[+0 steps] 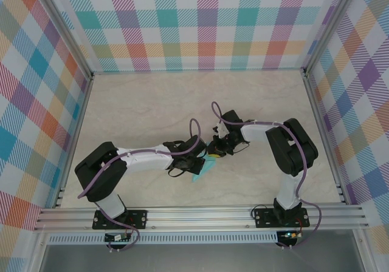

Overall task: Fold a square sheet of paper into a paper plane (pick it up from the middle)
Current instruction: Perform the third fold on the triangle at the bottom-center of the table.

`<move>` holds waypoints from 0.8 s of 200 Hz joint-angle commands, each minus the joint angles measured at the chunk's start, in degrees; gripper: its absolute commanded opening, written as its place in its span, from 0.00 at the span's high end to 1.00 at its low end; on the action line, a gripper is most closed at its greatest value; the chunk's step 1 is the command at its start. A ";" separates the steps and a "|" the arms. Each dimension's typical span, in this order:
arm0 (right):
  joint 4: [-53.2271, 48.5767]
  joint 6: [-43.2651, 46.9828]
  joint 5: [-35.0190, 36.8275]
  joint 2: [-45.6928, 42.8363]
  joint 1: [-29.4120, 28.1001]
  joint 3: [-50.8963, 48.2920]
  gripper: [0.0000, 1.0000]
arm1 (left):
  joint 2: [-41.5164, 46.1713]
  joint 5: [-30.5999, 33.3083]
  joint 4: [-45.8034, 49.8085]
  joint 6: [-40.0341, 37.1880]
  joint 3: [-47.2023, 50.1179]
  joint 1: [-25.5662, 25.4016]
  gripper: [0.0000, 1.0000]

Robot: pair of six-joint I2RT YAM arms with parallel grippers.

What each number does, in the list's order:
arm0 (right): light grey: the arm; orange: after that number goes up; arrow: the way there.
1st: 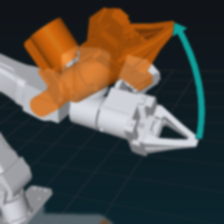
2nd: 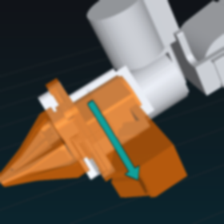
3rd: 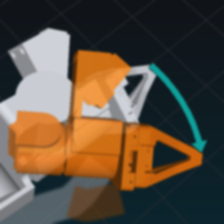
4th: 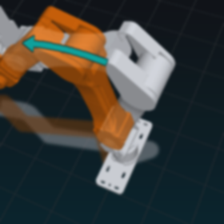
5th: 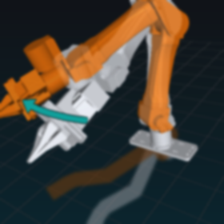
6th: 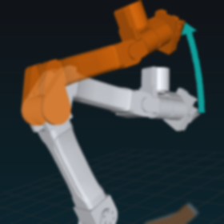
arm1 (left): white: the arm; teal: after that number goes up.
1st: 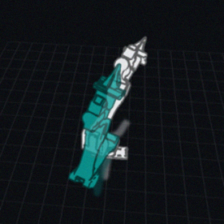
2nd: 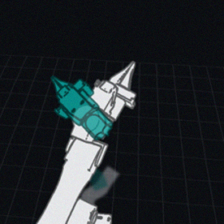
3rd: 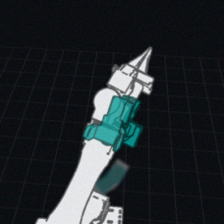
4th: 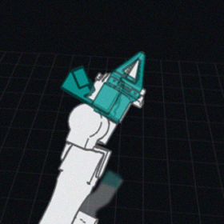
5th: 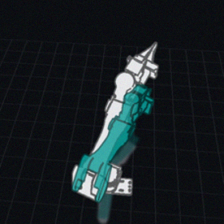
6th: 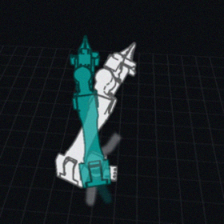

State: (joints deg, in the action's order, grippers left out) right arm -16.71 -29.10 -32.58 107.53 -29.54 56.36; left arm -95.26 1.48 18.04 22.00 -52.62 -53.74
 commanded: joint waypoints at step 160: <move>-3.20 0.19 5.46 1.37 -0.39 -0.72 0.88 | -2.16 3.55 2.68 0.80 -1.70 0.81 1.00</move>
State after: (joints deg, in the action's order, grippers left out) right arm -16.80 -29.10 -32.21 107.46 -29.65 56.38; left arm -97.19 3.55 18.87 22.26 -53.49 -53.69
